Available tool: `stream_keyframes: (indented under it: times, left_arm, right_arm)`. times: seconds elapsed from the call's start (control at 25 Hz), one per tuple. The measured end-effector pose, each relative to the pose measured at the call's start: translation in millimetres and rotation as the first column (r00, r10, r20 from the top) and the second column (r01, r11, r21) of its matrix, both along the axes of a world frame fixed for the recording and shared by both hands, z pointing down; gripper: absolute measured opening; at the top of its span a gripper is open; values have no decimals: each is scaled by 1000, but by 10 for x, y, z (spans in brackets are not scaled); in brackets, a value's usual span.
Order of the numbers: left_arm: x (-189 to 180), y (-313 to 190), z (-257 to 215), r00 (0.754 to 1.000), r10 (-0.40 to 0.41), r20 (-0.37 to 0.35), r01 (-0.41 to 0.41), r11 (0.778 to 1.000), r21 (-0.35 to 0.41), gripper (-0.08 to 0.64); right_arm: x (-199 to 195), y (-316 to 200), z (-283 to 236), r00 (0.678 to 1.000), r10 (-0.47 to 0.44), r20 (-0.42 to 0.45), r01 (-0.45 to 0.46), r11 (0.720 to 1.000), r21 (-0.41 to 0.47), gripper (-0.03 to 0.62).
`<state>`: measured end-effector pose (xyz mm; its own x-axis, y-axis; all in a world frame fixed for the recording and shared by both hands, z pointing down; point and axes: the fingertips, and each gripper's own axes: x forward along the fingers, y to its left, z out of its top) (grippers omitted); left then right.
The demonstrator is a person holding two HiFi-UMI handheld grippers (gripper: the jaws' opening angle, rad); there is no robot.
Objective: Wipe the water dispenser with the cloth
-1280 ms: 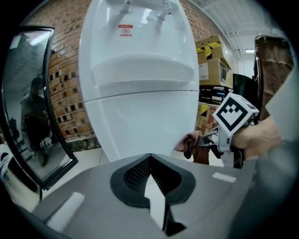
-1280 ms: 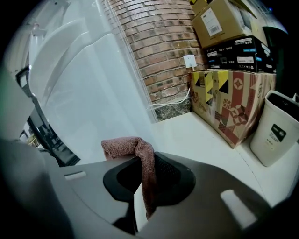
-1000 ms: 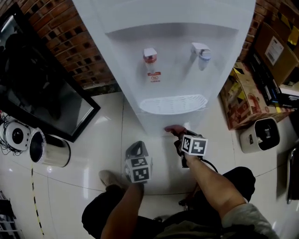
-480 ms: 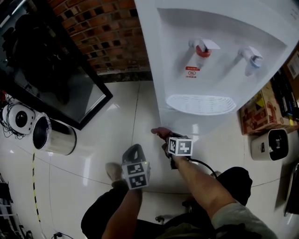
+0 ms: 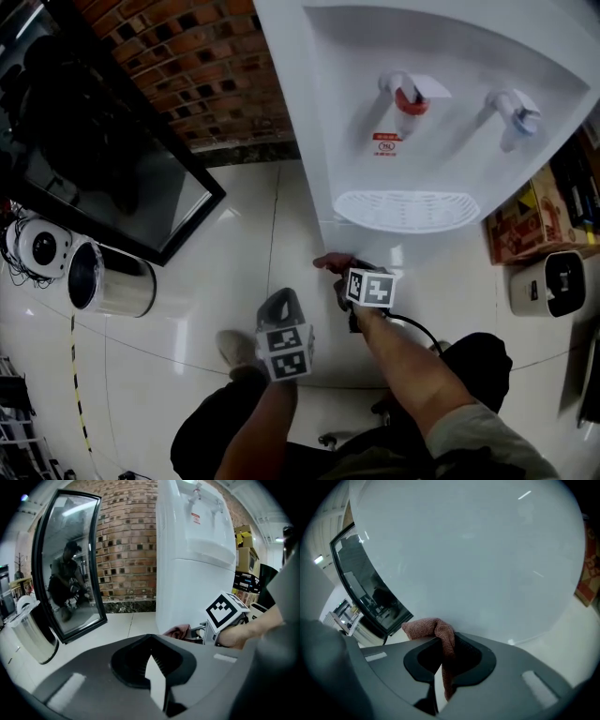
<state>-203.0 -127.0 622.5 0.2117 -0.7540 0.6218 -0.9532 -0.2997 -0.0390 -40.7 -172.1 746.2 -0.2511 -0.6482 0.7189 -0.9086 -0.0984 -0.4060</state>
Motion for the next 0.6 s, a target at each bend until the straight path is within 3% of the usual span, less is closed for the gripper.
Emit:
stream_keyframes:
  times: [0.6]
  left_arm:
    - [1345, -68, 55, 980, 195, -28, -195, 981, 10, 0]
  right_arm:
    - [1421, 391, -222, 981, 186, -54, -186, 982, -2, 58]
